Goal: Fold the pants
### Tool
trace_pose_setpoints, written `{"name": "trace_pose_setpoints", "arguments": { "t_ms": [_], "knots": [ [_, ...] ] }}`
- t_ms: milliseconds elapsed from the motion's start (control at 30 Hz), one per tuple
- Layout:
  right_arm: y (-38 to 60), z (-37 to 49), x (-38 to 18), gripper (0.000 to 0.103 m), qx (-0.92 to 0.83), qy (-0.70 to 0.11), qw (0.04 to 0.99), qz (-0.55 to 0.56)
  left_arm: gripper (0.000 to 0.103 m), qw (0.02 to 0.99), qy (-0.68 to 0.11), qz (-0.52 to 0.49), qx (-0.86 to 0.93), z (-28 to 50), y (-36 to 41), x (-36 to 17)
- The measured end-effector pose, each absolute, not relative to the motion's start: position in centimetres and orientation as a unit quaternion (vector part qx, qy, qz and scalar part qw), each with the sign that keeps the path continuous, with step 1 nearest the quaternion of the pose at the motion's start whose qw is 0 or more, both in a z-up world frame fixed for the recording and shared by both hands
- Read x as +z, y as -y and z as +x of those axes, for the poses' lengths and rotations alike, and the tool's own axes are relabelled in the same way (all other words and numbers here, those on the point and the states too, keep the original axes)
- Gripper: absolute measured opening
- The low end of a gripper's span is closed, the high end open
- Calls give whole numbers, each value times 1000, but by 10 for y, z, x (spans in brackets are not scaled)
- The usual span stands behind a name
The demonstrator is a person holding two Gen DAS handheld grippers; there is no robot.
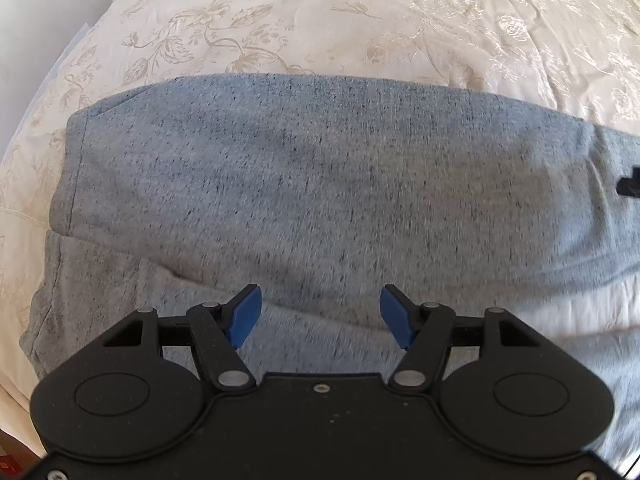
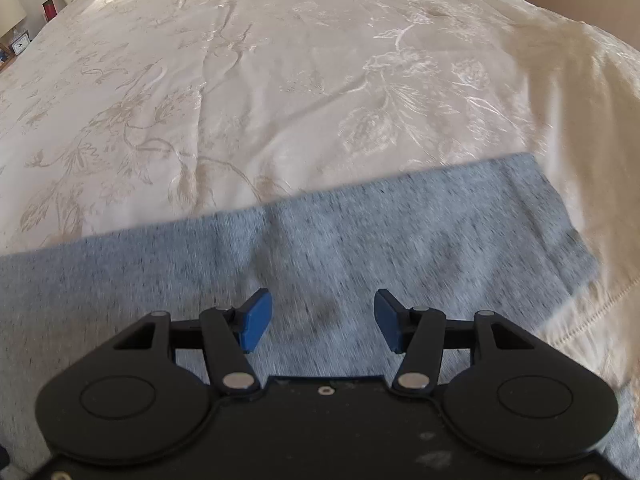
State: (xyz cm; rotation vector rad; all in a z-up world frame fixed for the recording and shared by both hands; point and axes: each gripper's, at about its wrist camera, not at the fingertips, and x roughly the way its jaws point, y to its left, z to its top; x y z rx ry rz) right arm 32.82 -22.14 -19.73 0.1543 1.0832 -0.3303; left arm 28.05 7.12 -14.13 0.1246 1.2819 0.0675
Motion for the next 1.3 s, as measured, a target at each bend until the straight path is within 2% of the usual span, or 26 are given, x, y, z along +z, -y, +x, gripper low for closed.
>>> {"name": "trace_pose_setpoints", "arguments": {
  "t_ms": [233, 367, 667, 1100, 1300],
  "knots": [
    [205, 224, -197, 57, -156, -545, 820, 74, 67, 785, -613, 82, 20, 239, -79, -163],
    [190, 183, -213, 57, -157, -571, 803, 64, 70, 741, -668, 70, 18, 214, -93, -195],
    [180, 138, -192, 57, -170, -561, 805, 95, 72, 755, -643, 129, -21, 171, -95, -195],
    [273, 57, -171, 58, -382, -483, 768, 177, 69, 777, -614, 137, -30, 168, -88, -185],
    [326, 39, -186, 59, -397, -470, 760, 207, 66, 789, -602, 127, -3, 142, -73, -169]
  ]
}}
